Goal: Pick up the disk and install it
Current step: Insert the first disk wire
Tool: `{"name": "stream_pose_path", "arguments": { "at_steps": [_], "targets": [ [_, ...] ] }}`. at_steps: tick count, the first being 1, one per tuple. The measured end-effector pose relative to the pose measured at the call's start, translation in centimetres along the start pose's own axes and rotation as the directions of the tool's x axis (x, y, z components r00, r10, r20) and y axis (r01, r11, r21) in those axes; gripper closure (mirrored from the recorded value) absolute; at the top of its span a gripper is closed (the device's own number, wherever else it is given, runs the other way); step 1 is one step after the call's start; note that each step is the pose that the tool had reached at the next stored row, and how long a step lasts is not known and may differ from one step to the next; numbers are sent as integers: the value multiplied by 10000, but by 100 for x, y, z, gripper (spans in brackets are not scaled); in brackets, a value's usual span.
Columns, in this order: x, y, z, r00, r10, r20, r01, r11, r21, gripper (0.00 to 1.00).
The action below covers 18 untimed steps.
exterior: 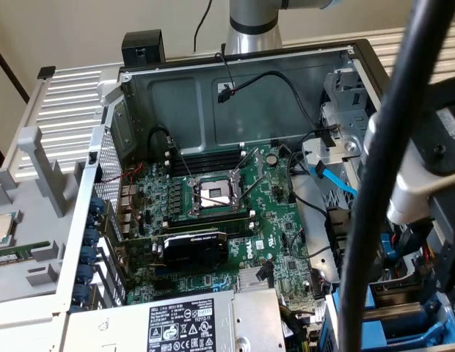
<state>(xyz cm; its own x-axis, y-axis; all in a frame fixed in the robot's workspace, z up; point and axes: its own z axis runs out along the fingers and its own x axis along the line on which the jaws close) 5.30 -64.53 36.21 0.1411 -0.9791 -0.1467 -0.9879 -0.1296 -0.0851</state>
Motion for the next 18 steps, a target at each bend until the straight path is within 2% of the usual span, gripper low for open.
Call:
{"name": "stream_pose_path", "arguments": {
  "at_steps": [3,4,5,8,9,10,14,18],
  "targets": [
    [4,-17,5,9999,-118,39,118,9999,-4,56],
    [4,-21,7,9998,-161,72,161,9999,-4,56],
    [4,-23,7,9997,-196,137,196,9998,2,56],
    [15,-23,12,9988,-232,439,230,9997,48,56],
    [26,-22,15,9985,-236,498,234,9997,57,56],
    [41,-20,17,9982,-241,543,238,9997,63,56],
    [89,-12,40,9974,-276,666,272,9996,77,56],
    [118,-12,62,9958,-310,858,302,9995,103,56]
  ]
}}
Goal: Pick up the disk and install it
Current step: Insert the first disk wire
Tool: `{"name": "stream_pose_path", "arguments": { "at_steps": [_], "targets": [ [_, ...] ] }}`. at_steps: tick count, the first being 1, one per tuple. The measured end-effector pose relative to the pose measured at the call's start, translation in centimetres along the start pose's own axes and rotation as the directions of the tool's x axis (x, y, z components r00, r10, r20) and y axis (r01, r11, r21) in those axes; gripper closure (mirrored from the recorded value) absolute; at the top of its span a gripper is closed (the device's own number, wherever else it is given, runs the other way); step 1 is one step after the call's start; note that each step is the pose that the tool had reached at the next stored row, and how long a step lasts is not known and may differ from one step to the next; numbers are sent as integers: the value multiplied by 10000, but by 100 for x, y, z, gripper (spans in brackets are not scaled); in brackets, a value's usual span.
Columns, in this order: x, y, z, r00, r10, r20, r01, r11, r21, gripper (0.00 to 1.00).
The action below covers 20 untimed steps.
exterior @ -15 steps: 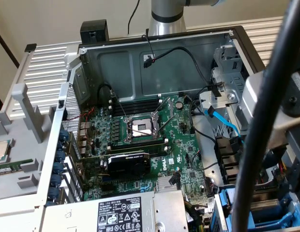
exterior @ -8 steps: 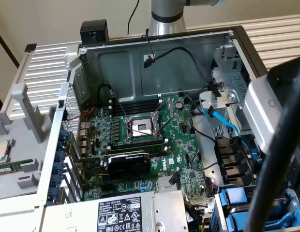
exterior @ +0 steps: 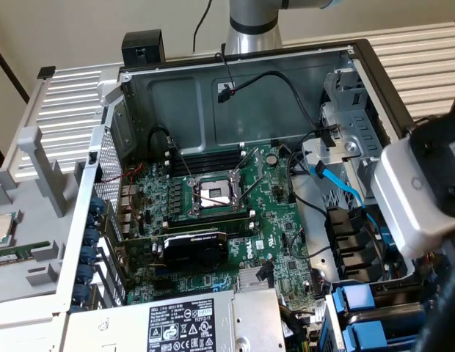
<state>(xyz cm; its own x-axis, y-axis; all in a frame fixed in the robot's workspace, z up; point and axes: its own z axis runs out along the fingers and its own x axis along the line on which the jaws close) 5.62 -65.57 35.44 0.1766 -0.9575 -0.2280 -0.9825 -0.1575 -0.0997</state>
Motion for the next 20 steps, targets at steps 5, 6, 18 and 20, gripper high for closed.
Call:
{"name": "stream_pose_path", "arguments": {
  "at_steps": [5,6,18,20],
  "targets": [
    [28,-4,40,9998,-27,192,27,10000,24,56],
    [29,-3,45,9998,-28,200,27,10000,24,56],
    [42,1,96,9994,-3,345,3,10000,-25,56],
    [44,2,104,9993,1,386,0,10000,-24,56]
  ]
}}
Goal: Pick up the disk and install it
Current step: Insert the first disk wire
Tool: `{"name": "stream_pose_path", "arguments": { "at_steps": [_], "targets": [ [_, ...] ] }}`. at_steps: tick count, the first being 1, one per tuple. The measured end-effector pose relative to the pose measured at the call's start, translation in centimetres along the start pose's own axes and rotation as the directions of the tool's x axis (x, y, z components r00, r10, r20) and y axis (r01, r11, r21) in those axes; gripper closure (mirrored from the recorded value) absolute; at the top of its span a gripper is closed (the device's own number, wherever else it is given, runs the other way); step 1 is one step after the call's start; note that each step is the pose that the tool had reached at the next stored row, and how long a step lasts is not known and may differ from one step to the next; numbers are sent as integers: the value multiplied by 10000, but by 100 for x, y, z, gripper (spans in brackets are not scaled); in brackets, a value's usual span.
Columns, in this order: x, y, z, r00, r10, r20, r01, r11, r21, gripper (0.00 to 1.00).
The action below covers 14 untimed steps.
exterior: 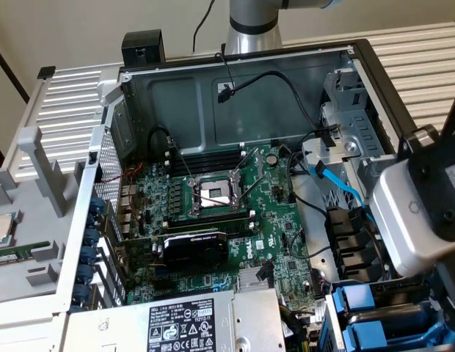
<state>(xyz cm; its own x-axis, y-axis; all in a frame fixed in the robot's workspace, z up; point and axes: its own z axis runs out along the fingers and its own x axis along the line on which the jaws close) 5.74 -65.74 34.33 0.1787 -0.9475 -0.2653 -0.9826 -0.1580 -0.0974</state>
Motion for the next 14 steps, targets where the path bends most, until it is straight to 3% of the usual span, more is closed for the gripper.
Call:
{"name": "stream_pose_path", "arguments": {
  "at_steps": [6,8,9,11,14],
  "targets": [
    [8,0,7,9999,13,155,-13,10000,-6,58],
    [14,-3,6,9998,21,217,-21,10000,-12,71],
    [17,-5,6,9997,26,246,-26,10000,-18,71],
    [21,-10,5,9995,36,302,-35,10000,-32,83],
    [22,-13,5,9994,50,342,-48,10000,-59,83]
  ]
}}
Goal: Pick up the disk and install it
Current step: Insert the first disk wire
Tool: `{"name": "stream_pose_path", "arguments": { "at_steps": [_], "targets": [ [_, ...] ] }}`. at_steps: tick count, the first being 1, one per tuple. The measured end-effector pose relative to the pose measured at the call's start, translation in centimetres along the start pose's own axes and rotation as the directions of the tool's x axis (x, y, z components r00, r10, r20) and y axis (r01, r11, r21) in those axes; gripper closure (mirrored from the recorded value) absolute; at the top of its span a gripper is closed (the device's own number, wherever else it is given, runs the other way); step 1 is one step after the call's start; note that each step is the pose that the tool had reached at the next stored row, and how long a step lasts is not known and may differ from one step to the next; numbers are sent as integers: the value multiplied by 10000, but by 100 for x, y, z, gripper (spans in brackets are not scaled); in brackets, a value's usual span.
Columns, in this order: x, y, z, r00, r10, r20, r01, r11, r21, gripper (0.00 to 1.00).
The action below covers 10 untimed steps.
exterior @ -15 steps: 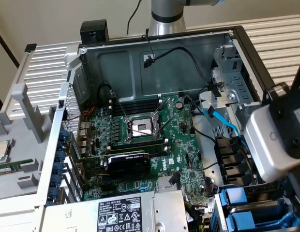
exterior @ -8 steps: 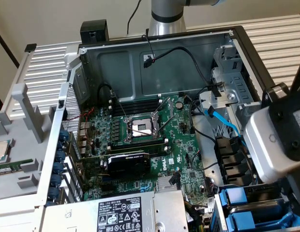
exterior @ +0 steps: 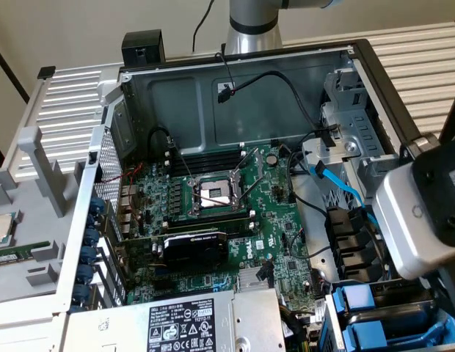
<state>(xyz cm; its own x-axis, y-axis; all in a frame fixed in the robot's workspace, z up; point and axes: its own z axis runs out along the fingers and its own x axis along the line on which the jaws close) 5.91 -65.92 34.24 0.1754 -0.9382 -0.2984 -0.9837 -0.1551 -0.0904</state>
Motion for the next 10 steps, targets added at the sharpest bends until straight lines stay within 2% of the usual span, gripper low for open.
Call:
{"name": "stream_pose_path", "arguments": {
  "at_steps": [3,6,8,10],
  "targets": [
    [-6,-3,1,10000,3,0,-3,10000,-20,83],
    [-42,-11,-17,10000,-5,-69,5,10000,-48,83],
    [-70,-16,-45,9998,-11,-187,10,10000,-75,83],
    [-98,-21,-53,9993,-16,-366,12,9999,-120,83]
  ]
}}
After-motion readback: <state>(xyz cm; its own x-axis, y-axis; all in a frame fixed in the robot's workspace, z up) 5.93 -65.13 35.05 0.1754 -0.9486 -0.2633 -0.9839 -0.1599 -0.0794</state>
